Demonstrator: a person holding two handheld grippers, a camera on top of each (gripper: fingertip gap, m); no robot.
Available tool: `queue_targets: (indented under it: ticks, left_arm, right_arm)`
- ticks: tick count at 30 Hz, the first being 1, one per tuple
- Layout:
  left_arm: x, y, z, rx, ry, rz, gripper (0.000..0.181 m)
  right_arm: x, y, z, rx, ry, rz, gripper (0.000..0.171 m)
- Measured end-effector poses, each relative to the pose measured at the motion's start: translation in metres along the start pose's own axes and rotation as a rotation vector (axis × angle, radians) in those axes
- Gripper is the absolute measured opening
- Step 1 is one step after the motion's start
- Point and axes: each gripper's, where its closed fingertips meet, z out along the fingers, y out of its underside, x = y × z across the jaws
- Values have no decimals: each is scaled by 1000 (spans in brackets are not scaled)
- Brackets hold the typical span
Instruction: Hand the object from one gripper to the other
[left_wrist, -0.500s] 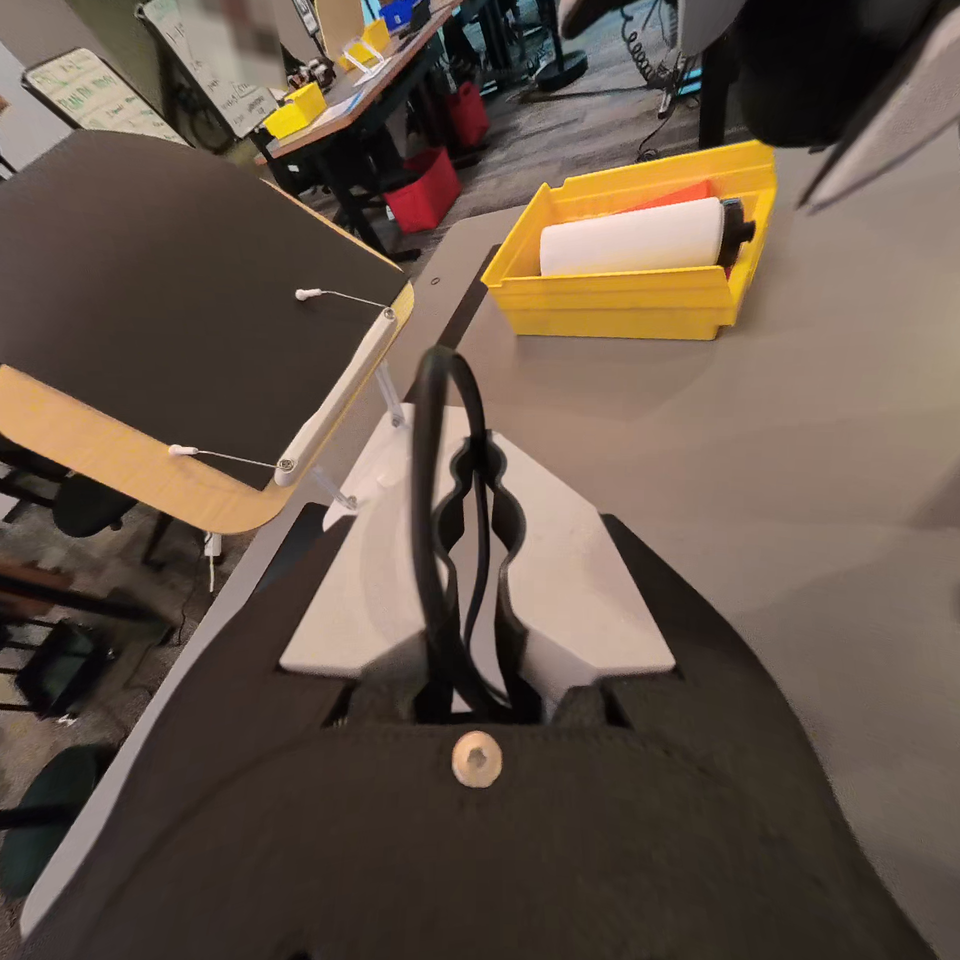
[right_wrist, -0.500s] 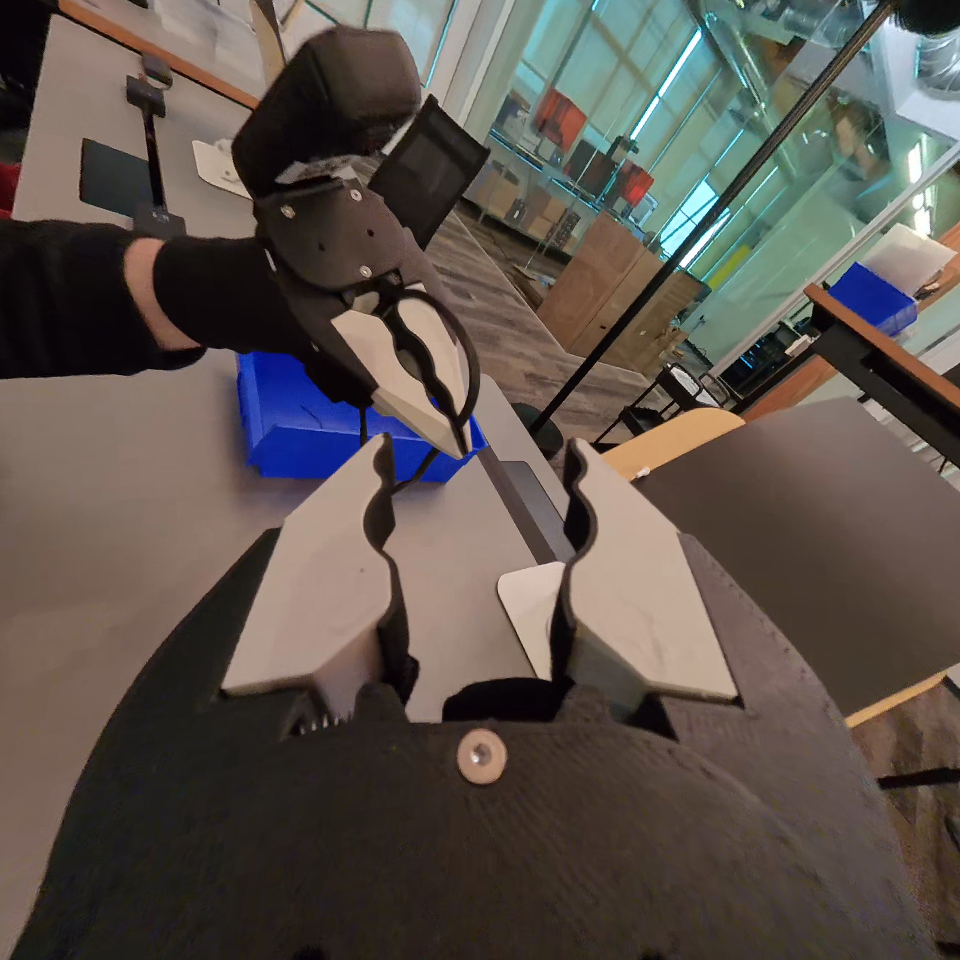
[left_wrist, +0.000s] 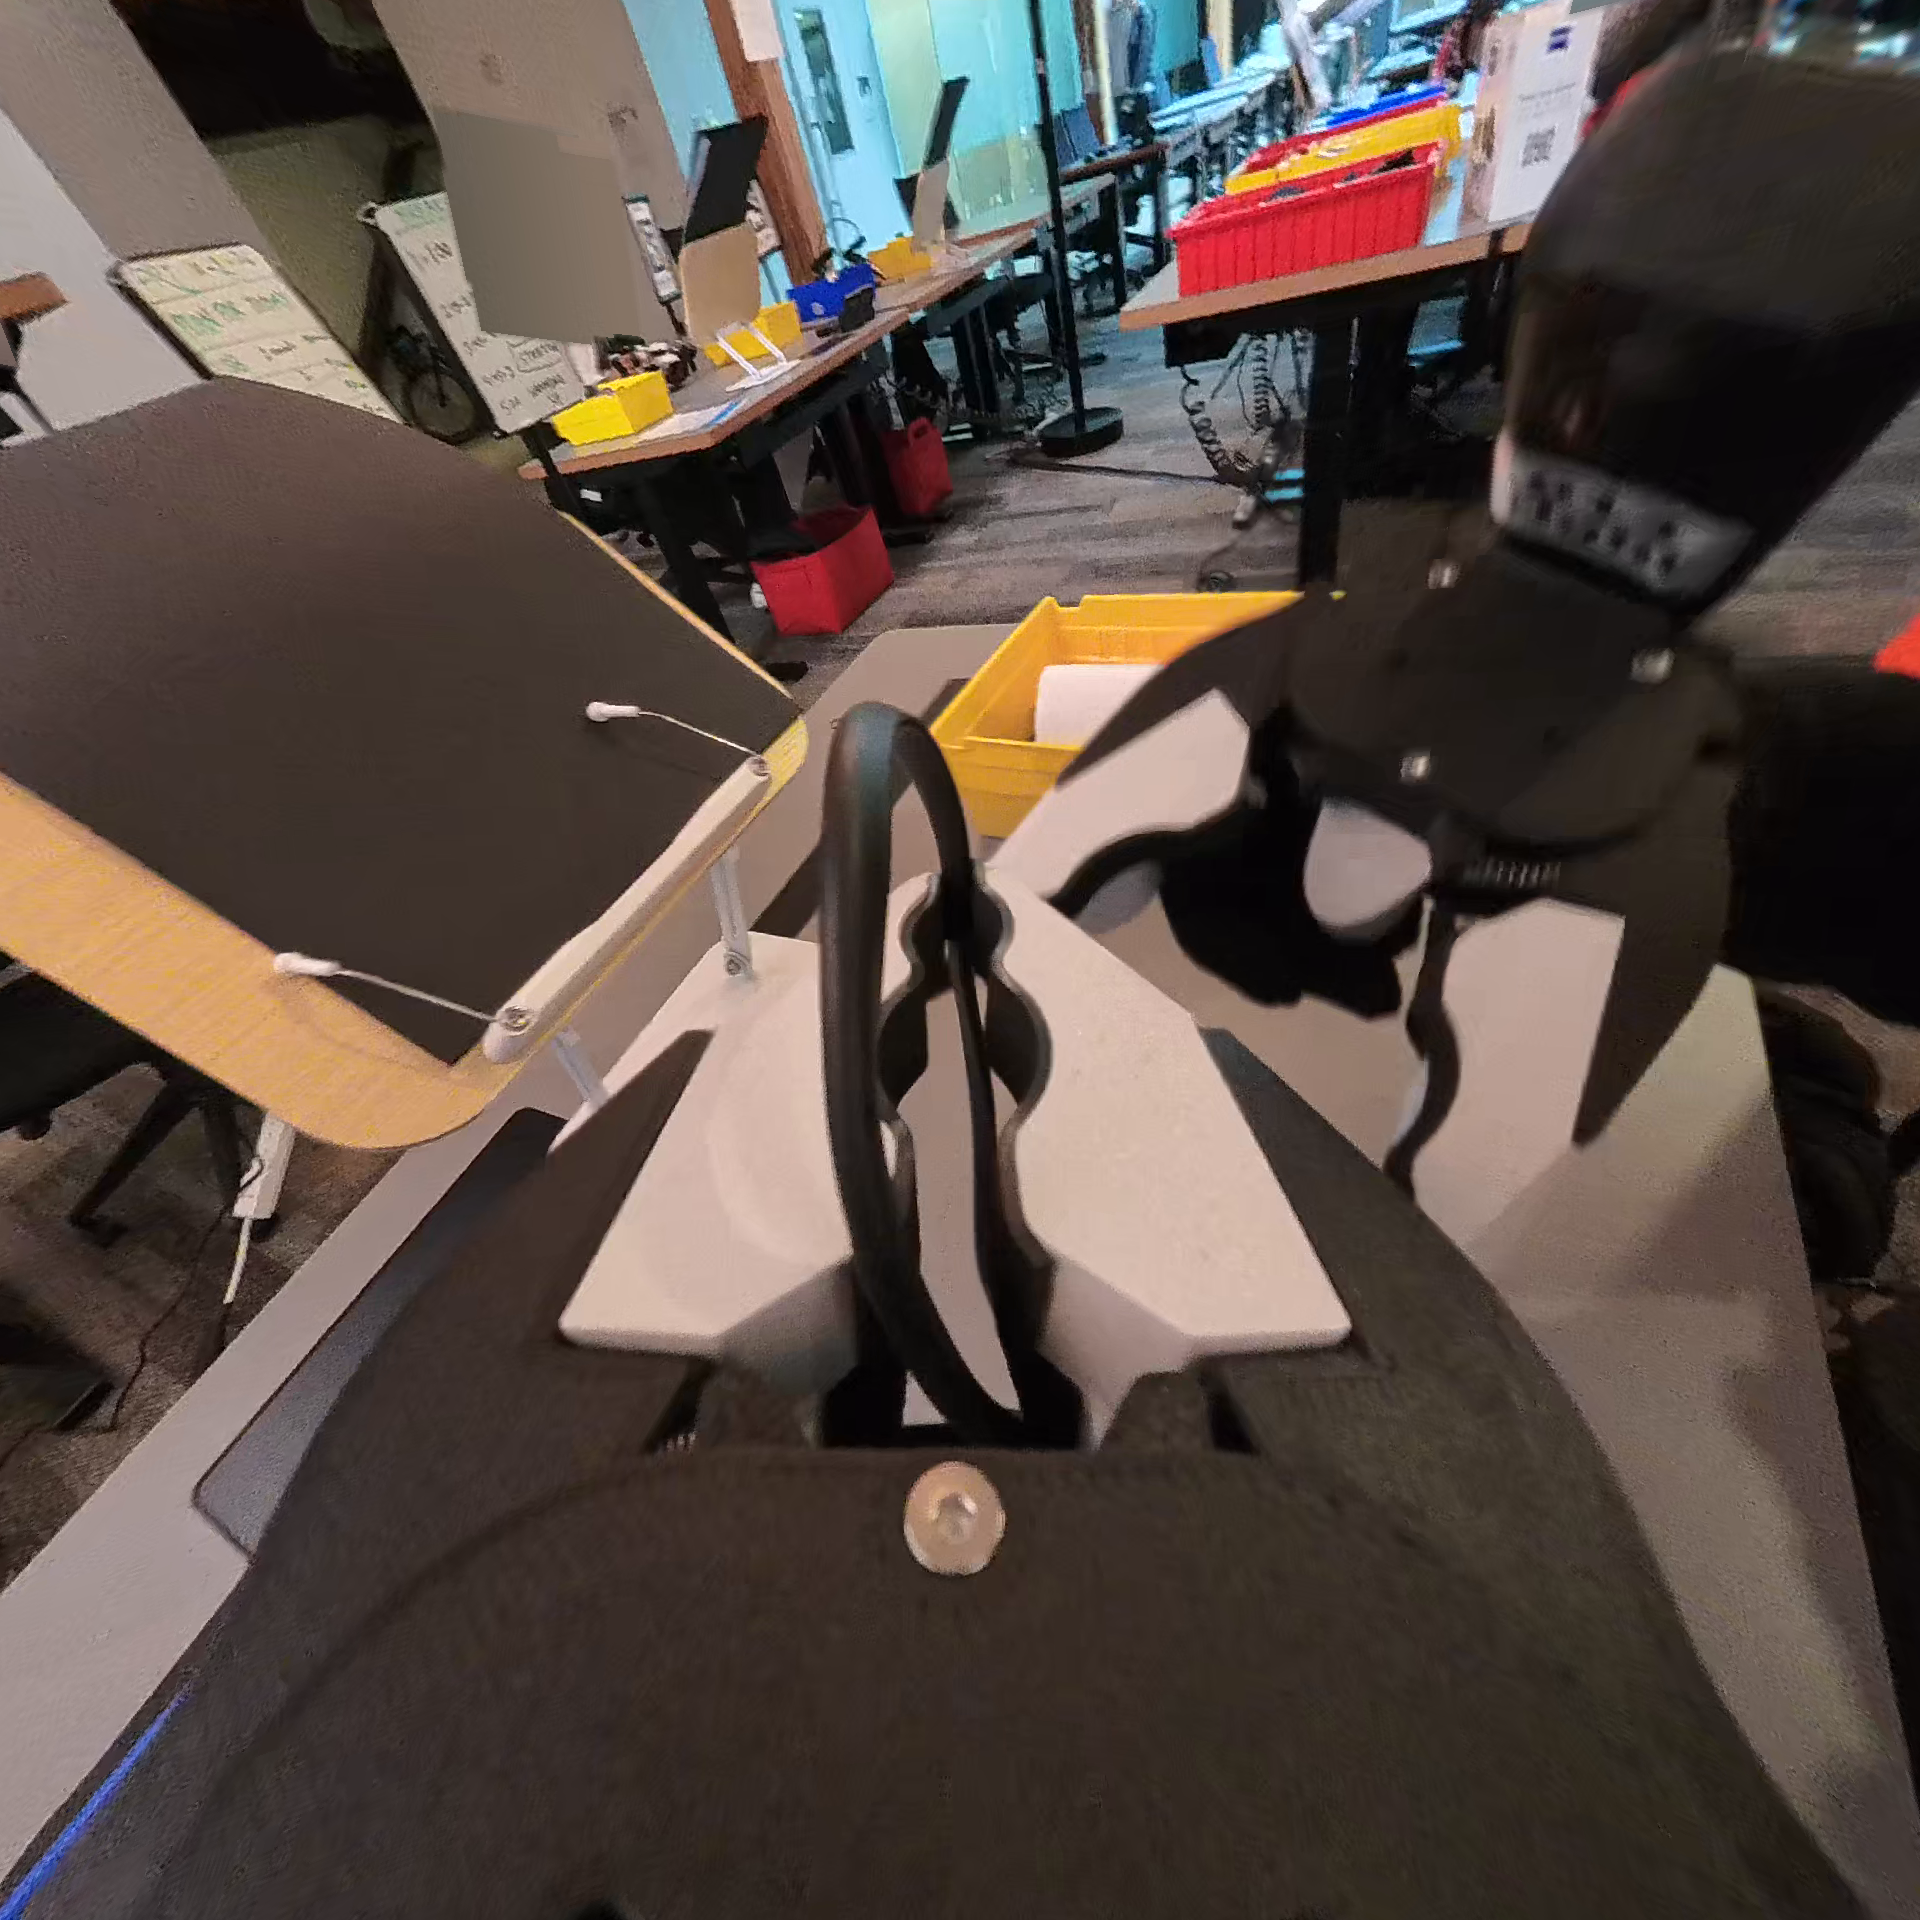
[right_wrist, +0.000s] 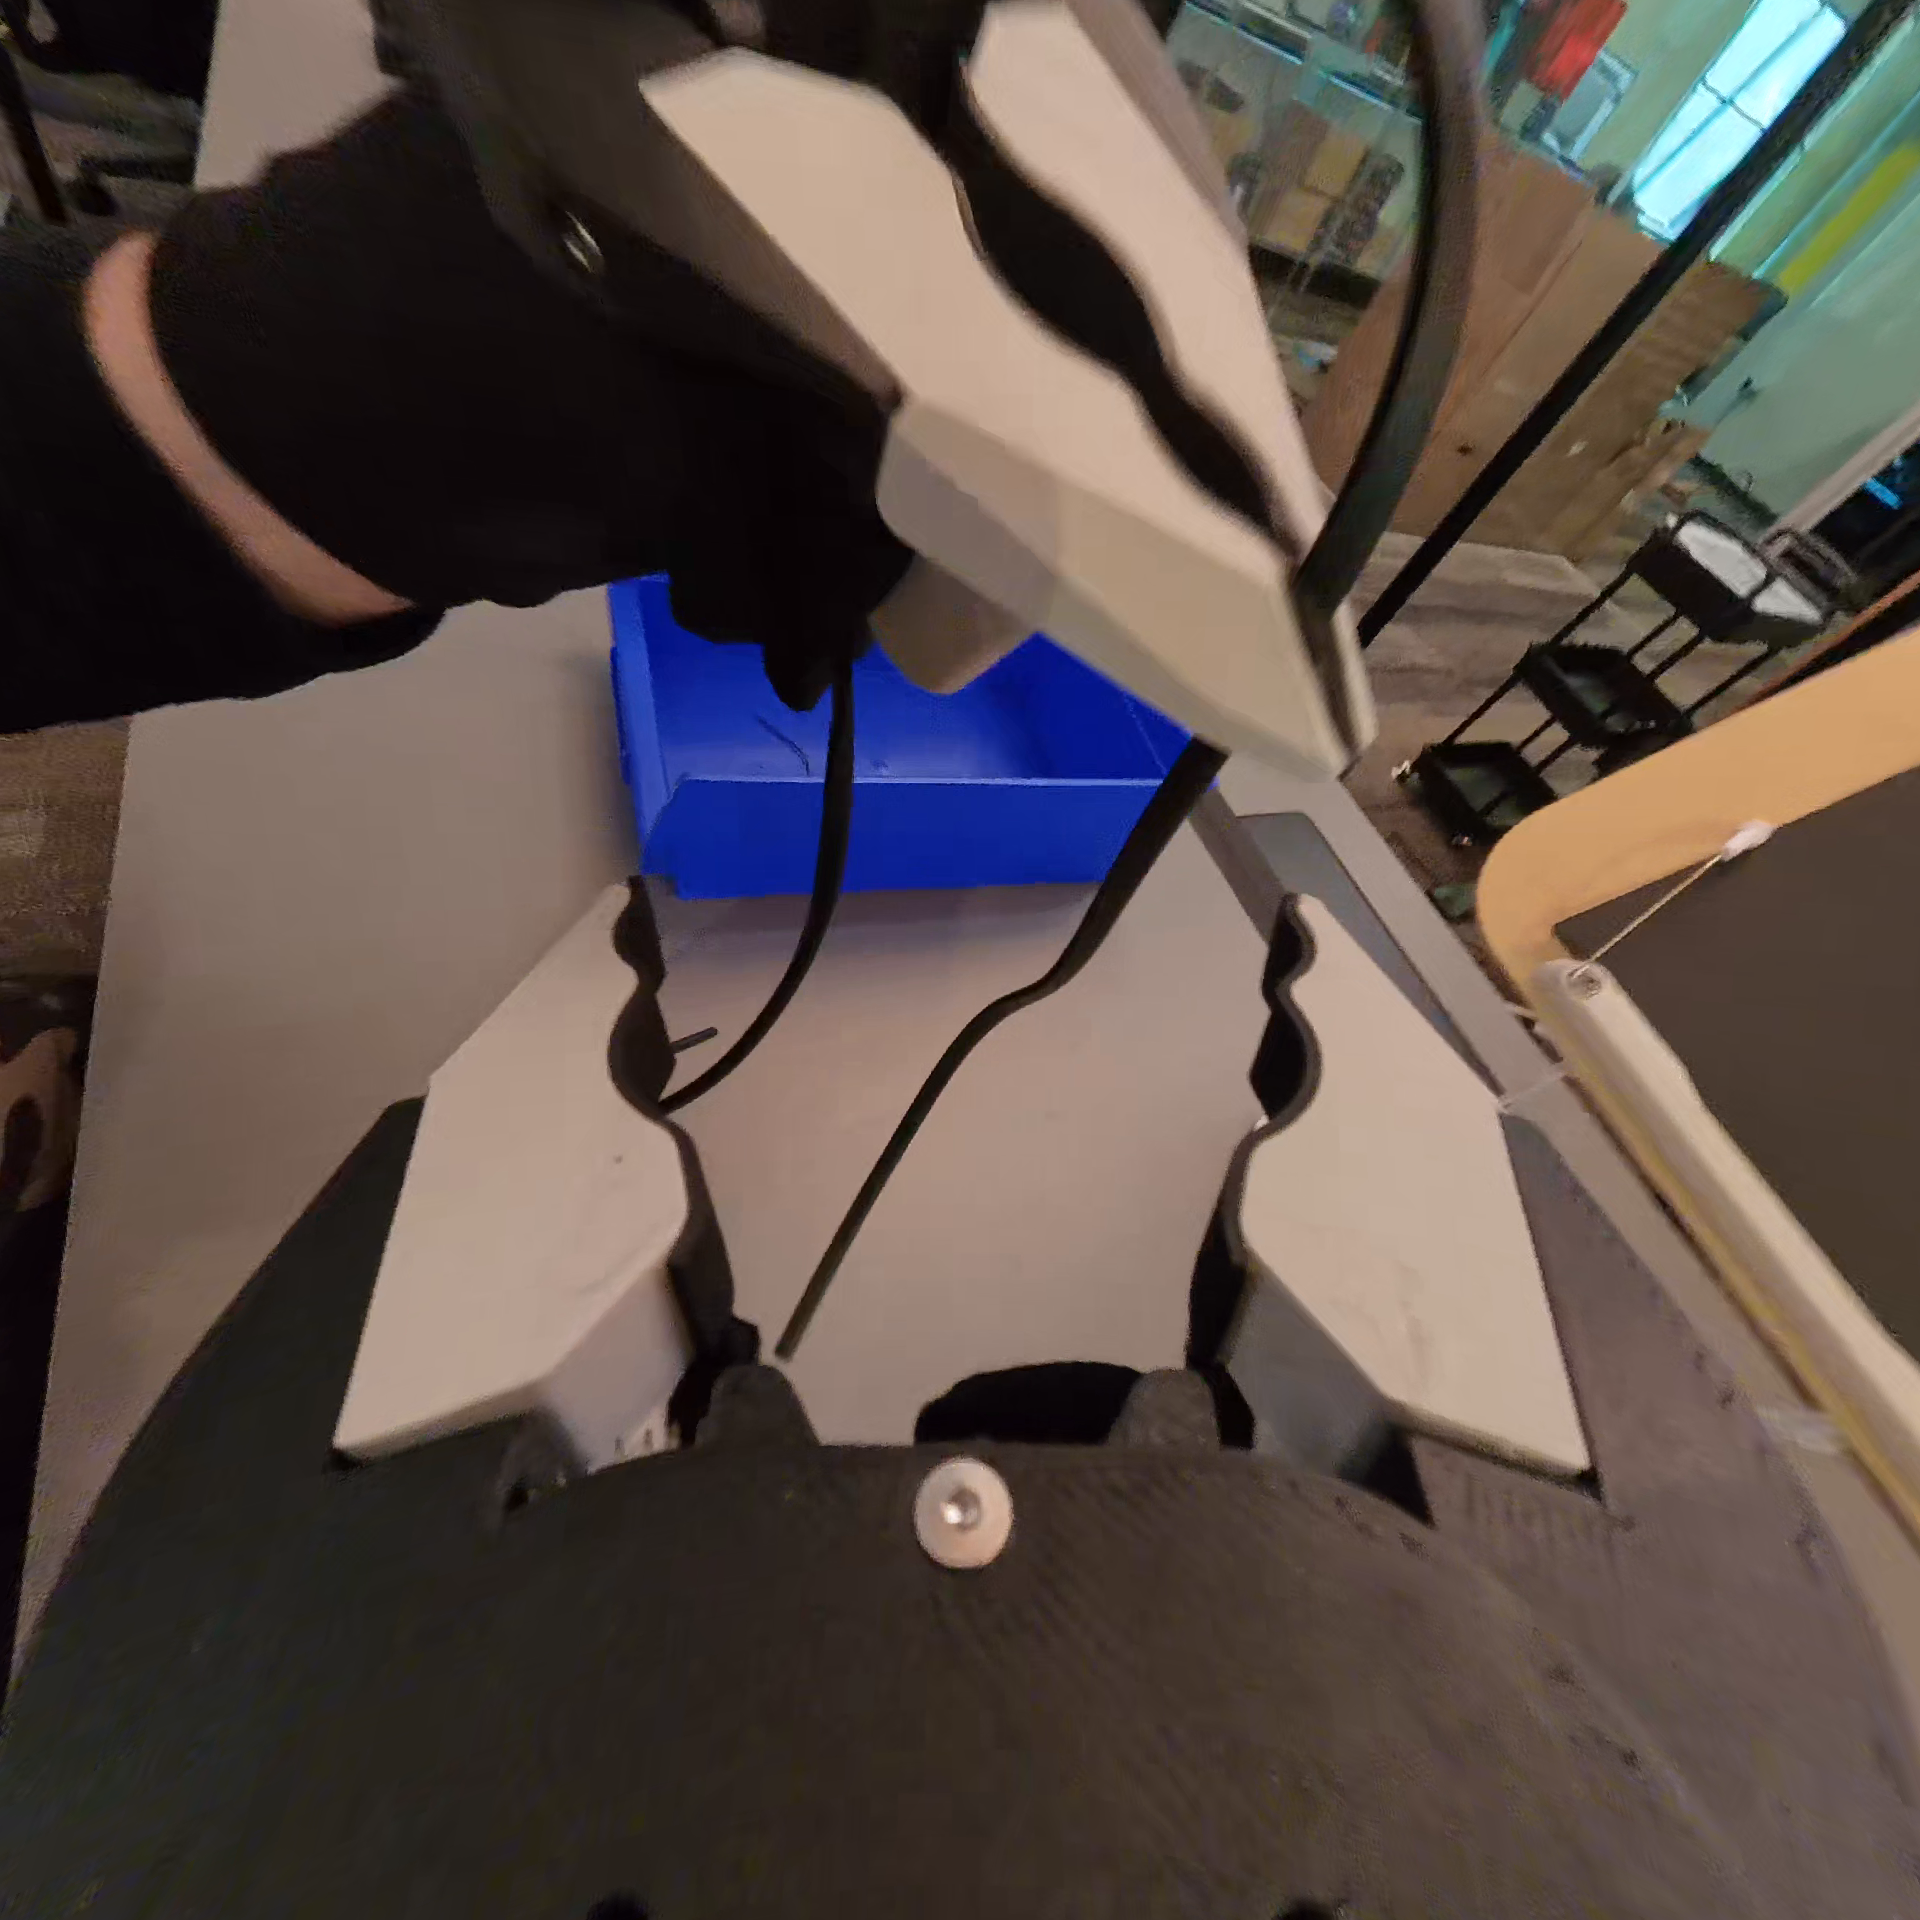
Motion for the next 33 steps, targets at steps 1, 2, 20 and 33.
queue_targets:
  ticks: [1, 2, 20, 33]
  left_arm:
    - [-3, -1, -1, 8, -22, -4, 0]
    - [-4, -3, -2, 15, -27, -9, 0]
    - [-1, -15, -7, 79, 11, -73, 1]
    - [-18, -8, -20, 67, 58, -134, 20]
  right_arm:
    - [0, 4, 9, -4, 5, 37, 117]
    - [1, 7, 16, -1, 18, 66, 116]
    - [5, 6, 26, 145, 1, 192, 7]
    - [35, 36, -4, -89, 99, 14, 6]
